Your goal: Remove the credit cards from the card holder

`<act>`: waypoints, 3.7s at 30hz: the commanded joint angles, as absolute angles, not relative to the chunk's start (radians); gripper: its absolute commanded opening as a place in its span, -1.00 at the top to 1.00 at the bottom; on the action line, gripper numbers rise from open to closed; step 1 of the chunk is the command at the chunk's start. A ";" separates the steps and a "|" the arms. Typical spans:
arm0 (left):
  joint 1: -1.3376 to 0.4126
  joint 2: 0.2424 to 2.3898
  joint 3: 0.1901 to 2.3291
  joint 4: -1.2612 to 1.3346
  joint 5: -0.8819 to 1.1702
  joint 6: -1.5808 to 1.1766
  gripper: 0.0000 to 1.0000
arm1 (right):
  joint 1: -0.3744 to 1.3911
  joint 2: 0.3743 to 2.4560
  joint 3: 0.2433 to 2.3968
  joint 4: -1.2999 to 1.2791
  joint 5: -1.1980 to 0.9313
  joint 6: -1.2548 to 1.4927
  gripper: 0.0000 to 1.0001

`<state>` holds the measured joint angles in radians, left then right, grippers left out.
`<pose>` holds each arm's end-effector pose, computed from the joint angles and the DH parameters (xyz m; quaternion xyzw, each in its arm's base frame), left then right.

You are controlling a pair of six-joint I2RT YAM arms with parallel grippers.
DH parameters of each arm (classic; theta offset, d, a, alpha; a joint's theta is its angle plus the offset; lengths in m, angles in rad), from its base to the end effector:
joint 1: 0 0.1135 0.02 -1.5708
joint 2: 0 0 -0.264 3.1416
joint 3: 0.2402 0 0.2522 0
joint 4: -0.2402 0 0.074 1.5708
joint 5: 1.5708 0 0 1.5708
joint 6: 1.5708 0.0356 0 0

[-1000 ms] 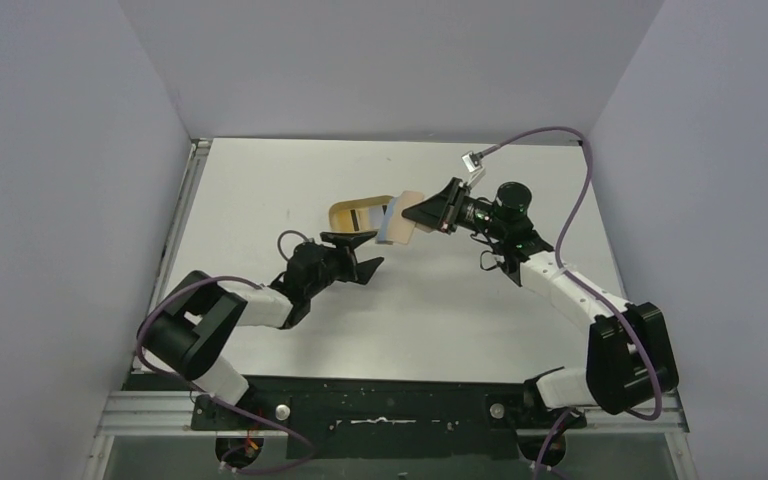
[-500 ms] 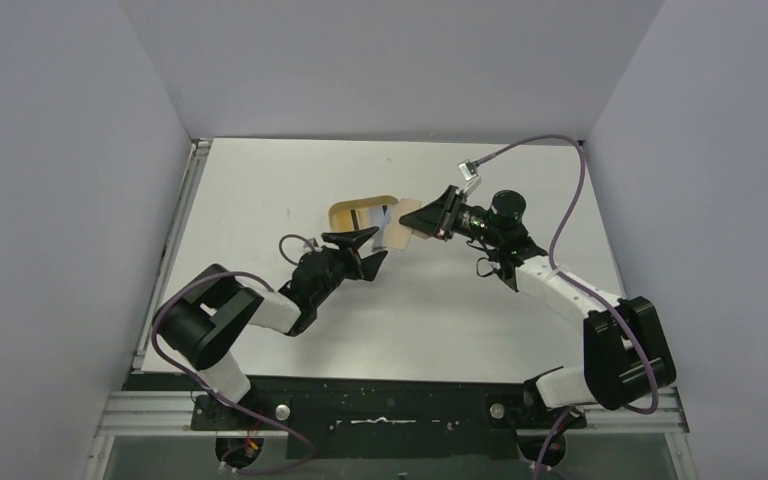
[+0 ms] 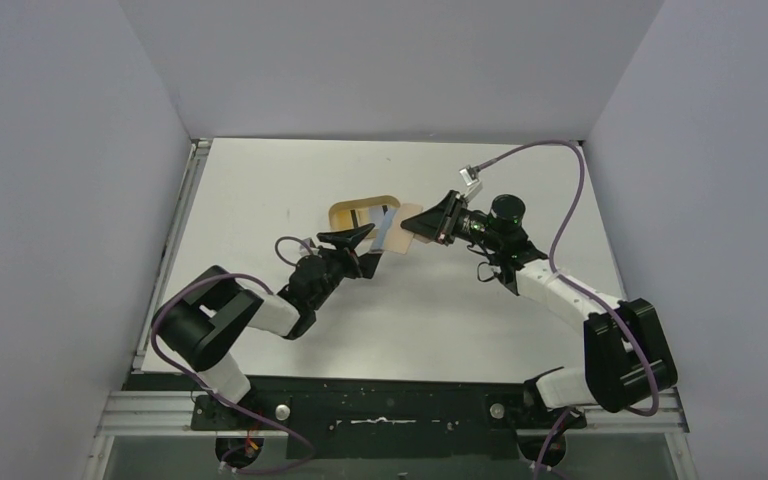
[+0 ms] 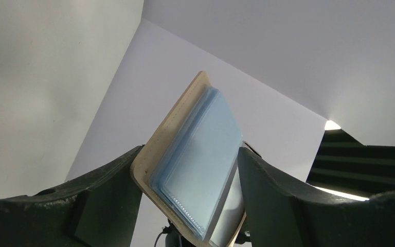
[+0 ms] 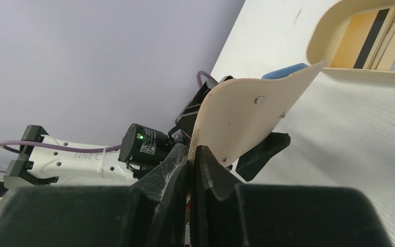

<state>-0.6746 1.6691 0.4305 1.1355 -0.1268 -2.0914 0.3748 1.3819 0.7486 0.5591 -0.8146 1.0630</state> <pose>0.2303 -0.1784 0.1530 -0.5144 0.5352 -0.6479 0.1710 0.2711 0.1345 0.2689 -0.0267 0.7244 0.6299 0.2790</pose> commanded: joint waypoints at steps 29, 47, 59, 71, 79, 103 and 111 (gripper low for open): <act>-0.659 1.581 0.515 1.076 -0.065 -2.242 0.18 | 0.312 1.284 0.712 0.520 -0.864 0.996 1.00; -0.621 1.431 0.496 0.872 -0.080 -2.134 0.21 | 0.294 1.276 0.710 0.515 -0.894 0.996 1.00; -0.604 1.362 0.505 0.770 -0.071 -2.091 0.24 | 0.295 1.275 0.706 0.520 -0.900 0.997 1.00; -0.604 1.321 0.505 0.708 -0.083 -2.064 0.44 | 0.294 1.269 0.700 0.527 -0.904 1.001 1.00; -0.604 1.308 0.500 0.695 -0.093 -2.063 0.51 | 0.294 1.266 0.696 0.528 -0.905 1.002 1.00; -0.581 1.250 0.489 0.621 -0.116 -2.025 1.00 | 0.294 1.269 0.680 0.548 -0.915 1.009 1.00; -0.522 1.171 0.501 0.500 -0.104 -1.946 1.00 | 0.287 1.282 0.662 0.567 -0.917 1.012 1.00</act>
